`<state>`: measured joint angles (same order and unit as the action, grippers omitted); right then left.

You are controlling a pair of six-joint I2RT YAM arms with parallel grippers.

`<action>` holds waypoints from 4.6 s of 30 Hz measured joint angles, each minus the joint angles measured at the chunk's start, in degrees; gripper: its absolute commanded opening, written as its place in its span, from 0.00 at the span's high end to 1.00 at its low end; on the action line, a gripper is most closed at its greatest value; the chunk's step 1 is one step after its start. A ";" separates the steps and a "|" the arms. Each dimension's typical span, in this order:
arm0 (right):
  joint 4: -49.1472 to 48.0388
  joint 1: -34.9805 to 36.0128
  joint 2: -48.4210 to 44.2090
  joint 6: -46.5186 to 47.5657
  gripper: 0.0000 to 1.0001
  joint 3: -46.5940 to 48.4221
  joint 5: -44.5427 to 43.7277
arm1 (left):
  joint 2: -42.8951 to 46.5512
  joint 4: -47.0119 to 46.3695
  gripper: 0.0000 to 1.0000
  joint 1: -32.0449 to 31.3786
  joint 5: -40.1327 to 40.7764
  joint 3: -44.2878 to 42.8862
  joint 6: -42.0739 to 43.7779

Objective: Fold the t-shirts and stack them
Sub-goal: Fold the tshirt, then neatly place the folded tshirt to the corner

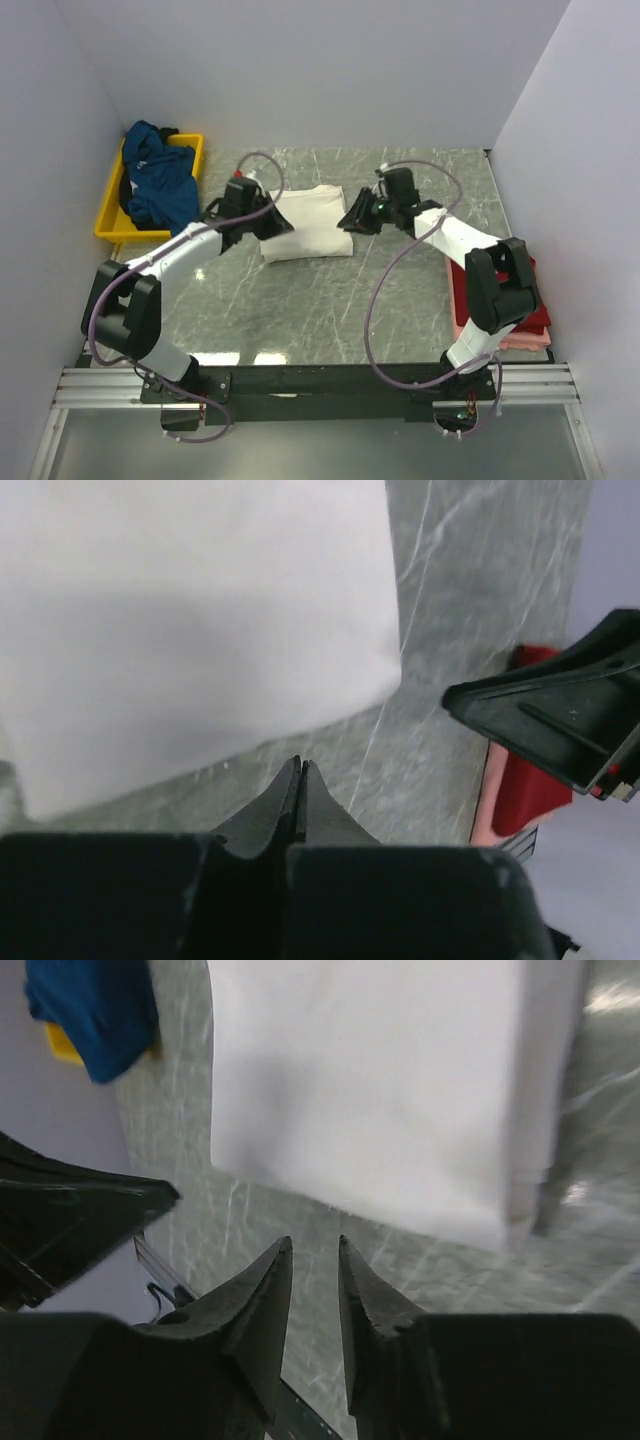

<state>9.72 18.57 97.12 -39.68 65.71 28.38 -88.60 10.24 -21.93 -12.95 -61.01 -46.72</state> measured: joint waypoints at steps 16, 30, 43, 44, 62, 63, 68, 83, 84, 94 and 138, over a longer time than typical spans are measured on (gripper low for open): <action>-7.04 9.64 14.73 -3.50 0.79 2.43 -0.37 | -9.88 -8.96 1.00 -3.80 0.46 6.93 -3.80; -12.33 -0.02 12.79 -5.38 0.82 -8.59 4.28 | -7.39 -15.17 0.99 -0.55 0.55 16.39 -5.62; -6.51 -0.31 1.86 -4.04 0.79 -4.52 4.96 | -1.25 -11.19 0.99 1.11 -1.86 13.25 -3.54; -6.03 -0.04 2.29 -3.96 0.79 -2.84 5.01 | -1.64 -11.26 0.99 1.11 -1.92 12.55 -3.54; -8.98 -1.27 22.84 -4.81 0.78 6.14 7.61 | -11.56 -15.10 0.99 4.94 -3.28 12.57 -5.53; -9.66 -1.49 22.53 -4.96 0.78 5.40 7.89 | -11.41 -14.88 0.99 4.92 -3.26 12.57 -5.44; -9.53 -1.95 18.03 -4.61 0.68 1.25 7.30 | -9.90 -8.72 0.99 4.94 -1.97 9.73 -3.41; -0.44 -3.63 12.63 3.30 0.35 6.32 -1.66 | -17.75 0.13 0.99 -7.98 3.19 -10.21 -0.57; 0.33 -3.63 13.53 3.82 0.35 7.50 -2.10 | -19.41 0.57 0.99 -8.55 3.45 -10.36 -0.68; 7.78 -3.15 23.23 8.22 0.35 18.12 -6.56 | -25.31 0.81 0.99 -10.78 4.04 -12.00 -1.81; 42.80 -10.05 20.79 -9.60 1.00 35.58 -47.74 | -10.01 10.99 1.00 -10.62 6.47 -13.75 2.12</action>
<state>52.51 8.51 117.91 -49.28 101.30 -19.35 -98.61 21.23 -32.56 -6.48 -74.76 -44.60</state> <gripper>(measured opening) 0.028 0.012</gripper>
